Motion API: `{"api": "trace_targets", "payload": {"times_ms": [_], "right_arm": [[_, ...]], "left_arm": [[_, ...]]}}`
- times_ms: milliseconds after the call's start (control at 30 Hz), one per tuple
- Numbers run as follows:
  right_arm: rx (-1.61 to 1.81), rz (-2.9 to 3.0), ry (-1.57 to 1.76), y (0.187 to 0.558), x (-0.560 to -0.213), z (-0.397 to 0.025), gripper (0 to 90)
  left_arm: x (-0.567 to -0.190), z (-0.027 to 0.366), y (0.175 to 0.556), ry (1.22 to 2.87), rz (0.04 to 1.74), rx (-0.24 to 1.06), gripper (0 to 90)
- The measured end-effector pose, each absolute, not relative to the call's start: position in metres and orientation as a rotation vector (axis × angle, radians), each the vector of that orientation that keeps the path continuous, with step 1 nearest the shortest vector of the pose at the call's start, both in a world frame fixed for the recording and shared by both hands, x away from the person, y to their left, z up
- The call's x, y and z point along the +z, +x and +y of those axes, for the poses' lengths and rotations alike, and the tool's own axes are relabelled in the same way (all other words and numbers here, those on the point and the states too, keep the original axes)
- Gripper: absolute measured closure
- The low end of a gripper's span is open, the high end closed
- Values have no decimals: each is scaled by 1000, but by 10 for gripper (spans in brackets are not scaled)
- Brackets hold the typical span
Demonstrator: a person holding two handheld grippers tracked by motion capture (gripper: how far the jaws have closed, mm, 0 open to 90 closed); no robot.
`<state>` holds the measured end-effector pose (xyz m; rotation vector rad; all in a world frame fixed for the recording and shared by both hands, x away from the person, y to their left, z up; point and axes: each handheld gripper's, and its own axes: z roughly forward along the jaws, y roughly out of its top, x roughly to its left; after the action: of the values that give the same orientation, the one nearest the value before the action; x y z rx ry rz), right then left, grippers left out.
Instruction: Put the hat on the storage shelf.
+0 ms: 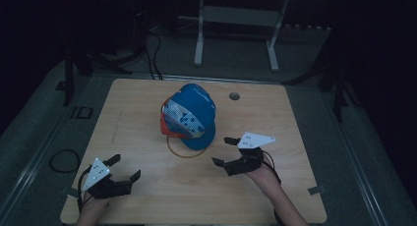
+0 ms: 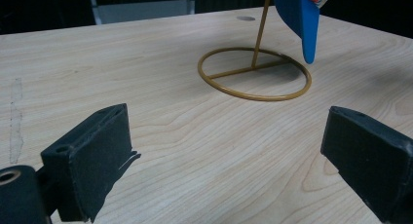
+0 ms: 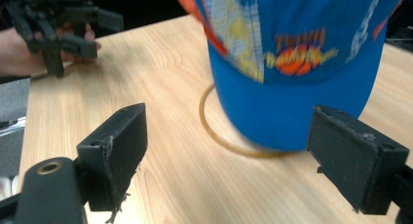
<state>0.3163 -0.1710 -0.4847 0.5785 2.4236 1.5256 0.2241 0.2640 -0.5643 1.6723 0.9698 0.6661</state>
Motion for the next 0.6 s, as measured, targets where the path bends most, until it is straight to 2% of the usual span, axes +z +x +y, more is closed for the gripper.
{"api": "trace_targets", "payload": {"times_ms": [600], "right_arm": [[1457, 2484, 626, 305, -538, -204, 147]], "left_arm": [[-565, 263, 224, 1670, 969, 669, 48]]}}
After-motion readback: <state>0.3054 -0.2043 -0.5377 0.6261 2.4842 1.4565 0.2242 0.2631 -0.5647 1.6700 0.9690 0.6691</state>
